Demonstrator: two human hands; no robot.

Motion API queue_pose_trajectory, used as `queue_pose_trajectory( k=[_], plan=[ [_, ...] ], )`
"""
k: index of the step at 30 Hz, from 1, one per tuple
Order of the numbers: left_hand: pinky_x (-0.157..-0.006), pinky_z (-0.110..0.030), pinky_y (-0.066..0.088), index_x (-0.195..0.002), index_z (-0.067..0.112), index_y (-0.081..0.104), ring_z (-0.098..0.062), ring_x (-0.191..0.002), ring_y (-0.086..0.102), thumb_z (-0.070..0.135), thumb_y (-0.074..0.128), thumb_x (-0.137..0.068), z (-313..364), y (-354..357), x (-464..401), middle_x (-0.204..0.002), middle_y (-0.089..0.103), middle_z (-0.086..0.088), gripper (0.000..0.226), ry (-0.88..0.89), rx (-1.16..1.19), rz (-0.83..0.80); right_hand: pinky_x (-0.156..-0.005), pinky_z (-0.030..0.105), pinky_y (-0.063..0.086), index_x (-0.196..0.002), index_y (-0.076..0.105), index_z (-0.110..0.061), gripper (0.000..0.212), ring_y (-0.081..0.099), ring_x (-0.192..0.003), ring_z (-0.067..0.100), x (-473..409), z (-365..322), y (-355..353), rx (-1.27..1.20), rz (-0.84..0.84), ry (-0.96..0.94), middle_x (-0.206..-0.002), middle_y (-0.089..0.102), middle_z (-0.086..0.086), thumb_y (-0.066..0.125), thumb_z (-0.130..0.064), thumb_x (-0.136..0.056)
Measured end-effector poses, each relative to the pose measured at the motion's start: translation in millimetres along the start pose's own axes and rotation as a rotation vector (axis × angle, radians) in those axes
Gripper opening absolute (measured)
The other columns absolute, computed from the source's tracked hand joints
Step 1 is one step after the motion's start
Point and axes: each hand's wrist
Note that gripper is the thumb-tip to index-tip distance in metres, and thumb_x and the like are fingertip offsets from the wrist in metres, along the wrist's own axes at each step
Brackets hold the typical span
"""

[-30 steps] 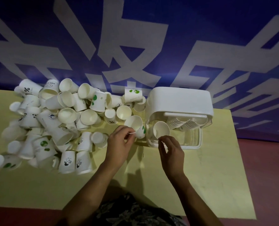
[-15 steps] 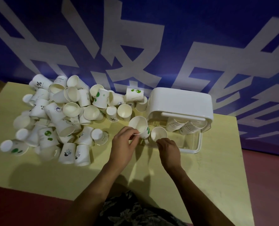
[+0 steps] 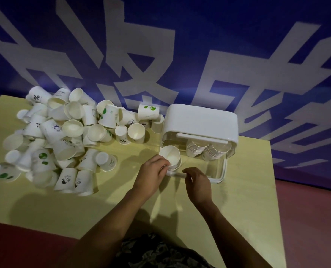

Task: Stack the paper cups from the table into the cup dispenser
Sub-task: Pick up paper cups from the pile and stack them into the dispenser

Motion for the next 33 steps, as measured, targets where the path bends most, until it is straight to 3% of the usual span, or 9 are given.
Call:
queue_pose_trajectory(
  k=[9,15,19,24,30,33],
  plan=[
    [-0.073,-0.024,0.045,-0.103,0.018,0.07,-0.016,-0.088,0.061,0.017,0.063,-0.088,-17.3,23.6,-13.2,-0.109,0.06,0.007,0.016,-0.112,-0.151,-0.154,-0.06,0.03,0.05,-0.096,0.072,-0.018,0.021,0.064,-0.075,0.017,9.5,-7.0,-7.5,-0.031,-0.062,0.008,-0.092,0.069,-0.003,0.06,-0.006,-0.083],
    [-0.07,-0.029,0.052,-0.102,0.024,0.067,-0.01,-0.085,0.06,0.02,0.063,-0.087,-35.1,-11.6,4.3,-0.108,0.061,0.012,0.017,-0.183,-0.169,-0.024,-0.057,0.032,0.049,-0.086,0.069,-0.02,0.006,0.06,-0.067,0.013,6.3,-38.6,7.9,-0.022,-0.145,-0.061,-0.081,0.066,-0.004,0.063,-0.02,-0.087],
    [-0.075,-0.033,0.049,-0.111,0.02,0.064,-0.022,-0.099,0.06,0.021,0.065,-0.085,-77.5,-57.6,18.2,-0.114,0.061,0.0,0.027,-0.368,-0.298,0.024,-0.06,0.031,0.049,-0.088,0.069,-0.019,0.007,0.061,-0.07,0.014,-2.2,-74.5,28.6,-0.03,-0.188,-0.095,-0.085,0.067,-0.005,0.063,-0.022,-0.089],
    [-0.086,-0.04,0.048,-0.126,0.018,0.055,-0.029,-0.116,0.045,0.022,0.066,-0.084,-125.4,-102.1,27.7,-0.133,0.046,-0.007,0.044,-0.513,-0.45,0.001,-0.06,0.031,0.049,-0.091,0.07,-0.02,0.01,0.064,-0.076,0.019,-25.7,-114.0,57.6,0.02,-0.228,-0.075,-0.089,0.069,-0.003,0.06,-0.022,-0.09],
    [-0.092,-0.038,0.048,-0.141,0.028,0.039,-0.029,-0.122,0.043,0.027,0.063,-0.088,-157.5,-114.3,14.8,-0.146,0.03,-0.005,0.058,-0.51,-0.423,-0.182,-0.076,0.035,0.05,-0.118,0.064,-0.018,0.029,0.063,-0.1,0.027,-66.2,-152.8,84.2,0.163,-0.234,0.004,-0.12,0.063,0.0,0.058,-0.019,-0.09],
    [-0.092,-0.037,0.047,-0.141,0.029,0.04,-0.028,-0.117,0.048,0.025,0.059,-0.09,-170.3,-114.4,9.0,-0.144,0.034,-0.004,0.054,-0.498,-0.375,-0.273,-0.08,0.038,0.049,-0.131,0.053,-0.018,0.041,0.057,-0.11,0.03,-85.8,-166.8,97.6,0.229,-0.273,0.016,-0.134,0.052,0.0,0.055,-0.018,-0.089]
  ],
)
Point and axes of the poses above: each hand's wrist, its own x-axis away from the middle knuckle, its own y-axis out of the palm, z = x × y
